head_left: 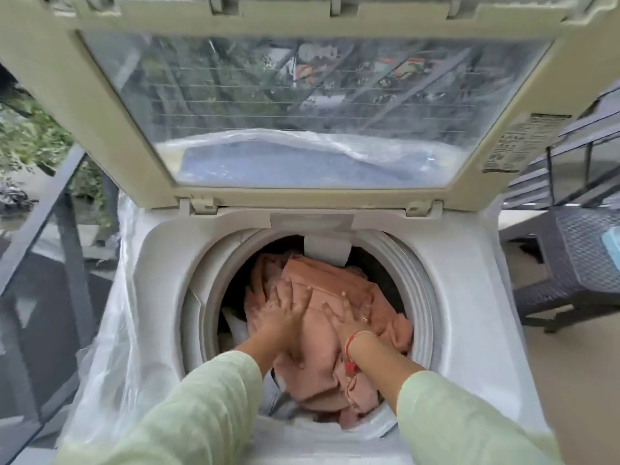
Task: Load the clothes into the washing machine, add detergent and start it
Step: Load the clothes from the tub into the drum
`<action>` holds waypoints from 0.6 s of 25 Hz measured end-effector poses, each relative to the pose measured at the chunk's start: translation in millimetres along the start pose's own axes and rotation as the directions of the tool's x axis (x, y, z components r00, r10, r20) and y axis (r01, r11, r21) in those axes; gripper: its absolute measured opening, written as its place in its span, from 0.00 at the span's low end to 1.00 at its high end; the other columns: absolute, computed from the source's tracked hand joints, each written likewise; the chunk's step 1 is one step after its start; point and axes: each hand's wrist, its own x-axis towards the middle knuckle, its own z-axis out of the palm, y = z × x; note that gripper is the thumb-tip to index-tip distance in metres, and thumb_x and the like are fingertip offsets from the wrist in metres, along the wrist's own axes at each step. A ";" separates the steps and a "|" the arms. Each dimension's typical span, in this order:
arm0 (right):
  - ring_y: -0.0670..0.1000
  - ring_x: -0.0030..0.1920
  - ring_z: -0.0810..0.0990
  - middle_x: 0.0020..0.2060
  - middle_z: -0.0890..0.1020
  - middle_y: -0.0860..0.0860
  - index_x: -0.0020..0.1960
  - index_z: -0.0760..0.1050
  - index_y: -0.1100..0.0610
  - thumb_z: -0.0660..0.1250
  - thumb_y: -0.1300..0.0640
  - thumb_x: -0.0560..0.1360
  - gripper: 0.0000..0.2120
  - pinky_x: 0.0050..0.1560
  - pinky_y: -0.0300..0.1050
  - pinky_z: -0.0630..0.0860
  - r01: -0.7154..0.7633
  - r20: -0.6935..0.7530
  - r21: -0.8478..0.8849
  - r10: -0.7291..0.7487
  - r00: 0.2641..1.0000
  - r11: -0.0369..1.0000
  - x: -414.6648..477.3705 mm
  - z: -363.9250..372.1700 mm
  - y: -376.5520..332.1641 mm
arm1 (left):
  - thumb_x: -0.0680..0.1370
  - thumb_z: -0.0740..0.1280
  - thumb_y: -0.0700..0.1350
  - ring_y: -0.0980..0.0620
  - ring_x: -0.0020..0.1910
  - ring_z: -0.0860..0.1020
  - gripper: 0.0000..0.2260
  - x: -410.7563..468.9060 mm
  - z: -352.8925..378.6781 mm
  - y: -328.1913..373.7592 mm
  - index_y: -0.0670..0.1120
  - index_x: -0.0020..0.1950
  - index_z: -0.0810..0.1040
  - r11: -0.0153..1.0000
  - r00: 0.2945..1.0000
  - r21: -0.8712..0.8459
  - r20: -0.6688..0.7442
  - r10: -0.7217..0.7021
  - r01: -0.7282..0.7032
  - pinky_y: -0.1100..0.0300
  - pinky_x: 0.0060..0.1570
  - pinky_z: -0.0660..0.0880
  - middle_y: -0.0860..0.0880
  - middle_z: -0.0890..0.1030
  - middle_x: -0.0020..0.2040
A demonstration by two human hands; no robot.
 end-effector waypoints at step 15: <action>0.64 0.75 0.44 0.75 0.35 0.54 0.73 0.32 0.40 0.73 0.49 0.68 0.54 0.72 0.60 0.53 -0.006 -0.021 0.109 0.009 1.000 0.994 56.9 3.7 39.5 | 0.61 0.74 0.56 0.43 0.75 0.35 0.58 74.3 8.6 11.7 0.70 0.65 0.25 0.995 0.992 -0.088 0.120 -0.034 0.045 0.28 0.64 0.46 0.52 0.24 0.72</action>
